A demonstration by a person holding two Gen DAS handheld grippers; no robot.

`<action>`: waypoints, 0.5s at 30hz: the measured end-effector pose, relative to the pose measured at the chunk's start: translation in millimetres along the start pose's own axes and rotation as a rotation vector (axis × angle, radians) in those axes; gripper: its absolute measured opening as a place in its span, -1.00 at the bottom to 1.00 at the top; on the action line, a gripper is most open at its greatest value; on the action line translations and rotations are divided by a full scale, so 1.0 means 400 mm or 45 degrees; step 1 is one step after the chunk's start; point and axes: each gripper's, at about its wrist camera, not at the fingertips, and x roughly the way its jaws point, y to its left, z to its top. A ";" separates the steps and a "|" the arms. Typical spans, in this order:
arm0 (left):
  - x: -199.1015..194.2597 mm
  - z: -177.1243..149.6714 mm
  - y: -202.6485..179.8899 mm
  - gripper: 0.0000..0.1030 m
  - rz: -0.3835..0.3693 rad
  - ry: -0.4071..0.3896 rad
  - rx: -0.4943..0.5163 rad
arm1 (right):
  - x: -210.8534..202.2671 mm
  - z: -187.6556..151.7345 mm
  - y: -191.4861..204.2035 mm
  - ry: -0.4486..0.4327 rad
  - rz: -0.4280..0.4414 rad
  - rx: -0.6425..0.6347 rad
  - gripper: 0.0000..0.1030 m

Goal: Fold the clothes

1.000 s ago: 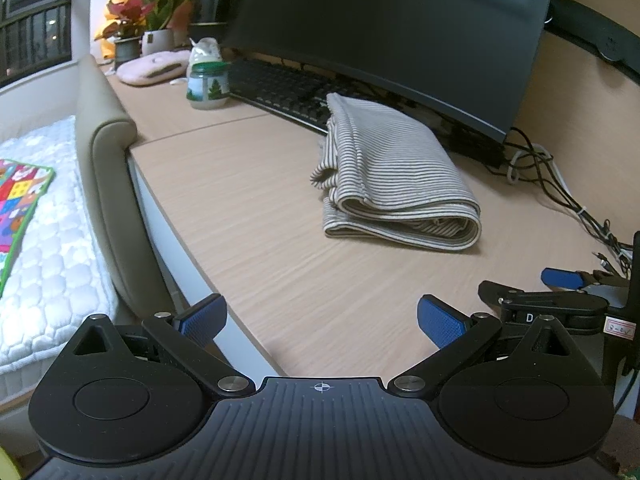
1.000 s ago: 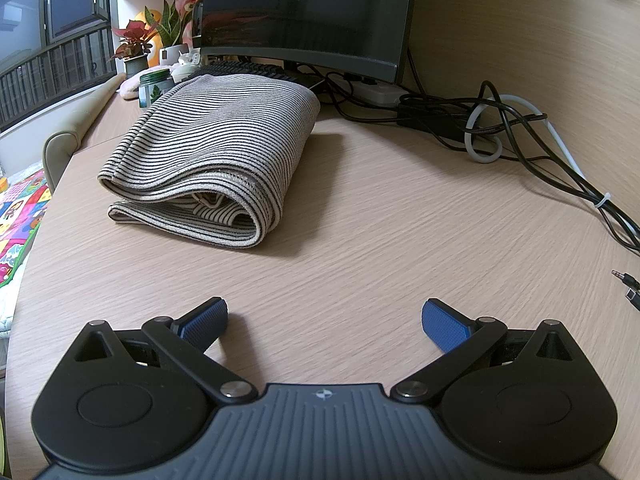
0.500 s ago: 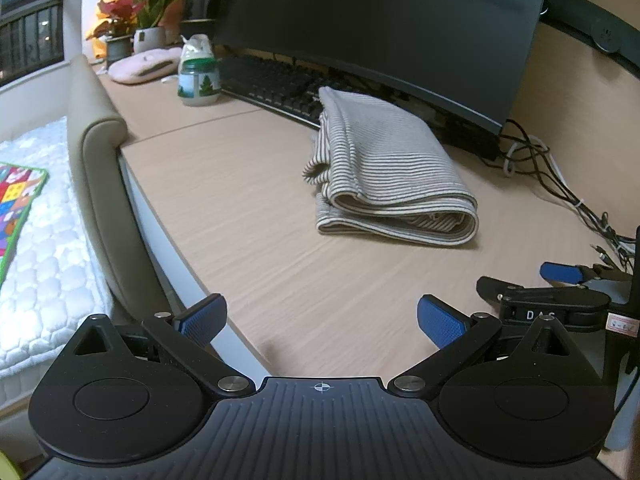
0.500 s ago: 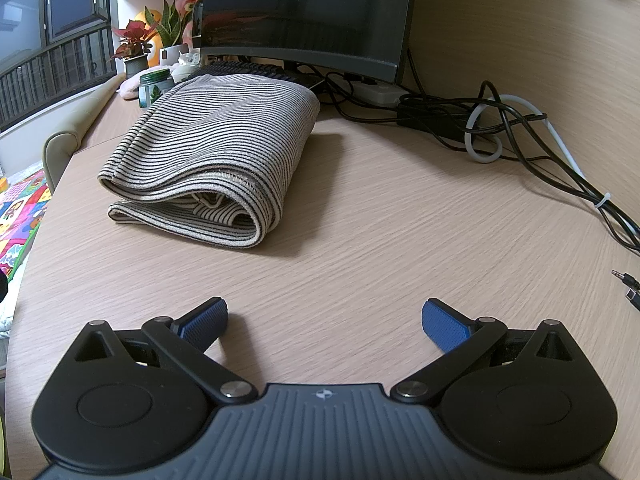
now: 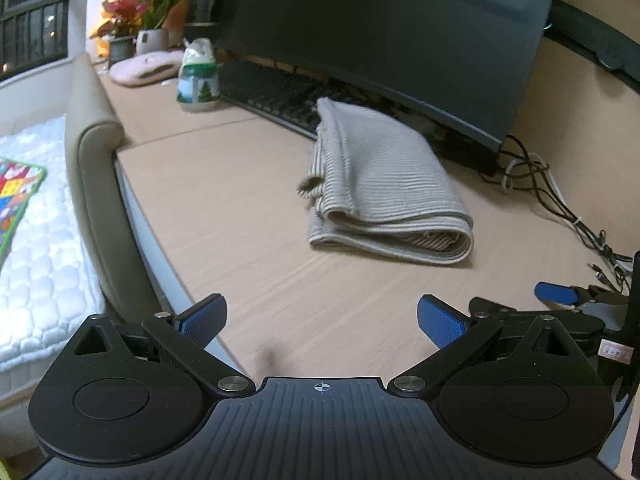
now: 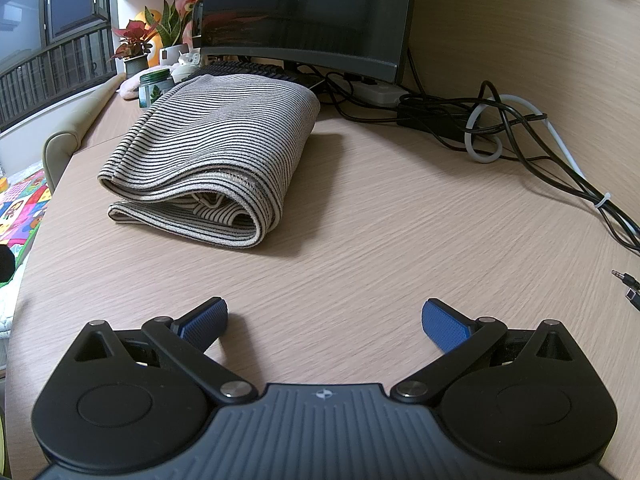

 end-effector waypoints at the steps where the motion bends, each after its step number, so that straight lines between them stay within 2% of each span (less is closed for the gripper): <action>1: 0.001 0.001 -0.003 1.00 0.008 -0.006 0.005 | 0.000 0.000 0.000 0.000 0.000 0.000 1.00; 3: 0.006 0.008 -0.012 1.00 0.019 0.009 0.011 | 0.000 0.000 0.000 0.000 0.000 0.000 1.00; 7: -0.011 0.019 -0.016 1.00 0.027 -0.042 0.020 | 0.000 0.000 0.000 0.000 0.000 0.000 1.00; 15: -0.001 0.010 -0.025 1.00 0.025 -0.010 0.040 | 0.000 0.000 0.001 0.000 -0.001 0.000 1.00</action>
